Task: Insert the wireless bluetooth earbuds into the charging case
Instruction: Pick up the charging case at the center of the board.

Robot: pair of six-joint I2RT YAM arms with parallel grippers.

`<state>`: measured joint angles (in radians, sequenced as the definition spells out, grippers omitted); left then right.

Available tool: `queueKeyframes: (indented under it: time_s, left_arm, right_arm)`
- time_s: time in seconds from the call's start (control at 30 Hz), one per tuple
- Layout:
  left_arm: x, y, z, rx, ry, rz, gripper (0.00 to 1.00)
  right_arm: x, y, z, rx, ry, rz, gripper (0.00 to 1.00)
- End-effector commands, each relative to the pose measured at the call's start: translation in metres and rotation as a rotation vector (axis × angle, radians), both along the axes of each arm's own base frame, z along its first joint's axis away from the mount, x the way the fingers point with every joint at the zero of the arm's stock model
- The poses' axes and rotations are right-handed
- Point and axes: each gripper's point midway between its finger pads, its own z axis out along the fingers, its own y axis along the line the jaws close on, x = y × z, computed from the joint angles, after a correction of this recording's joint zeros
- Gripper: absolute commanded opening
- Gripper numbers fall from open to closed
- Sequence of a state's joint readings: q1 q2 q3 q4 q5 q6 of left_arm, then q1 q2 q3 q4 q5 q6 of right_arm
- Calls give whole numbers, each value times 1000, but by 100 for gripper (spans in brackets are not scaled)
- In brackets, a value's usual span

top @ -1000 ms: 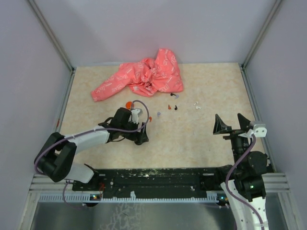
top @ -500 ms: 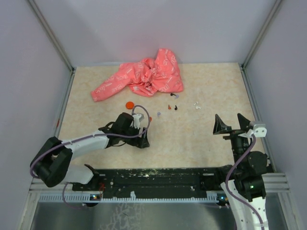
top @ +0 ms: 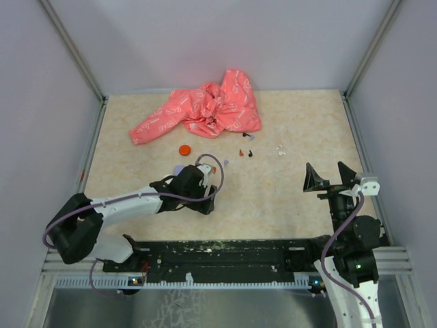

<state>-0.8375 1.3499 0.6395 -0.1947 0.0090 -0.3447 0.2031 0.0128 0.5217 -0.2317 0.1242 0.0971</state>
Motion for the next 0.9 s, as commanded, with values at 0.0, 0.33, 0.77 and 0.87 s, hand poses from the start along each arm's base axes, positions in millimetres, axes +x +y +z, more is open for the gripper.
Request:
queueKeyframes:
  time_s: [0.0,0.33,0.77,0.87]
  left_arm:
    - [17,12,-4,171,-65,37,84]
    - [10,5,-13,234,-49,-16,65]
    - [3,-1,-14,230,-23,-57,54]
    - [3,0,-13,230,-29,-50,48]
  right_arm:
    - [-5,3,11,-2,-46,20,98]
    - [-5,3,11,-2,-47,19,98]
    - [-5,3,12,-1,-49,23,98]
    - [-5,5,12,-3,-50,30,98]
